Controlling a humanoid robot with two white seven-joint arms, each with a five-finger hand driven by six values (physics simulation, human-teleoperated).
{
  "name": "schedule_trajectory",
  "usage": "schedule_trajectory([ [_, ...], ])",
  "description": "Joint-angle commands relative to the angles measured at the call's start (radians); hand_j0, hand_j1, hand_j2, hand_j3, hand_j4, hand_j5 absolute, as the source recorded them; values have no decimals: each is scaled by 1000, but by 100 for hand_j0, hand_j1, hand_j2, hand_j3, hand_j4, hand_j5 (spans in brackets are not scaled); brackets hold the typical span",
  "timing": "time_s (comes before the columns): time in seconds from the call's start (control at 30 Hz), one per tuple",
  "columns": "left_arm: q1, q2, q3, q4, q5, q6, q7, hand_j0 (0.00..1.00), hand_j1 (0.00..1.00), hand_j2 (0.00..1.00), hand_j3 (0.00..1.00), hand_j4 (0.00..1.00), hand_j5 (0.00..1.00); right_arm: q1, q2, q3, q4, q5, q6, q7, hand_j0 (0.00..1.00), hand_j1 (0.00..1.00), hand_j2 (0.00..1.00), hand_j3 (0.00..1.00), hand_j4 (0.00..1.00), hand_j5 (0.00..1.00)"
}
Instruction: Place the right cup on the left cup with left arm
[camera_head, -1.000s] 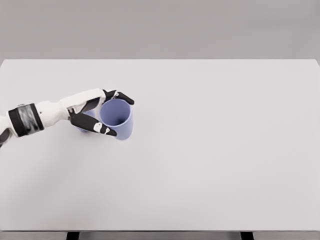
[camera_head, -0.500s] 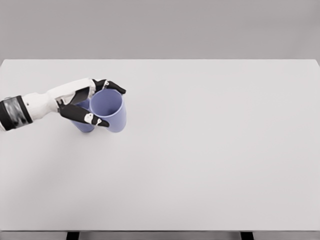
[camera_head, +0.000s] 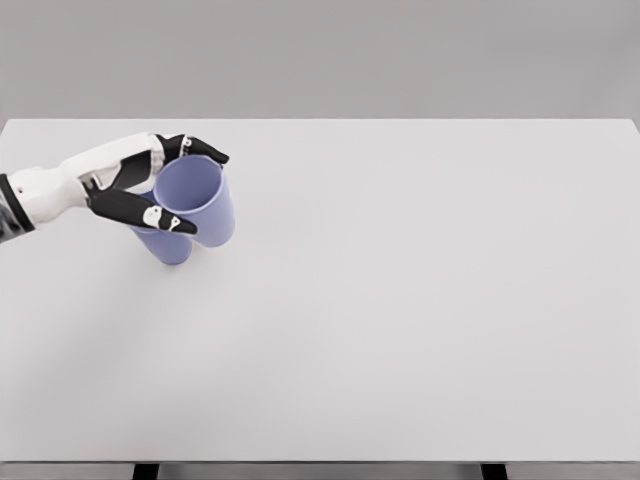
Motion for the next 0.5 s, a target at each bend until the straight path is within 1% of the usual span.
schedule_trajectory([
  [0.0, 0, 8, 13, 0, 11, 1, 2, 73, 73, 73, 73, 73, 73, 0, 0, 0, 0, 0, 0, 0, 100, 100, 100, 100, 100, 100],
  [0.1, 0, 15, 31, 0, 11, 1, 0, 73, 73, 73, 73, 73, 73, 2, 0, 0, 0, 0, 0, 0, 100, 100, 100, 100, 100, 100],
  [0.27, 0, 17, 42, 10, 11, 1, 2, 73, 73, 73, 73, 73, 73, 2, 0, 0, 0, 0, 0, 0, 100, 100, 100, 100, 100, 100],
  [0.47, 2, 41, 60, 16, 11, 1, 2, 73, 73, 73, 73, 73, 73, 0, 0, 0, 0, 0, 0, 0, 100, 100, 100, 100, 100, 100],
])
